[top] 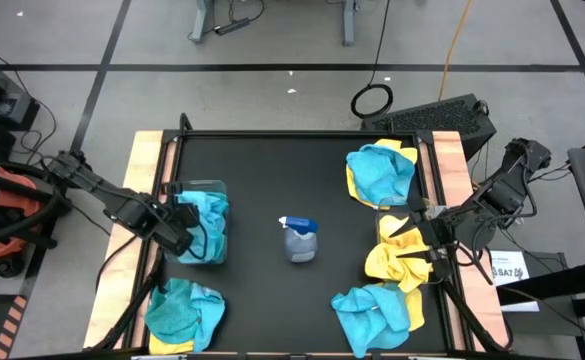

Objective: Sort microfiber towel by color & place in baskets
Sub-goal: Put the blue microfiber cloth into the left transparent bin

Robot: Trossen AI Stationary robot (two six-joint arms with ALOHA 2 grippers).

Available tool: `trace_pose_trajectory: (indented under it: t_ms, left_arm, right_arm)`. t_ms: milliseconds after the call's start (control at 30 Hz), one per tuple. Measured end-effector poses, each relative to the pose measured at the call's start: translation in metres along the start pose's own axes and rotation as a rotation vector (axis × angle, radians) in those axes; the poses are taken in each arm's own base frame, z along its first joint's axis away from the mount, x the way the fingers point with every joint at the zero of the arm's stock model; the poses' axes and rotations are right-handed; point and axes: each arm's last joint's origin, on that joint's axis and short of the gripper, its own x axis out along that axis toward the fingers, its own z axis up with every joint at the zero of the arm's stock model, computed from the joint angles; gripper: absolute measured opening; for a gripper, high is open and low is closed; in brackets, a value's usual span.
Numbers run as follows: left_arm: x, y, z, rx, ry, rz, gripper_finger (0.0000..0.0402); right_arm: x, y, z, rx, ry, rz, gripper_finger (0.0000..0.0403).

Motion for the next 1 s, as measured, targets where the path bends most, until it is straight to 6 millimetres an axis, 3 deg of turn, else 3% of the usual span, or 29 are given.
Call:
trace_pose_trajectory:
  t_ms: [300, 733, 1000]
  left_arm:
    - [0.031, -0.015, 0.013, 0.016, 0.032, -0.038, 0.0011]
    - [0.105, -0.043, 0.028, 0.084, 0.164, -0.102, 0.0014]
    - [0.119, -0.04, 0.036, 0.077, 0.167, -0.109, 0.0031]
  right_arm:
    - [0.0, 0.0, 0.001, 0.006, -0.011, -0.015, 0.0221]
    - [0.004, 0.002, 0.003, 0.007, -0.012, -0.012, 0.0221]
    - [0.012, 0.006, 0.003, -0.006, 0.016, -0.013, 0.0221]
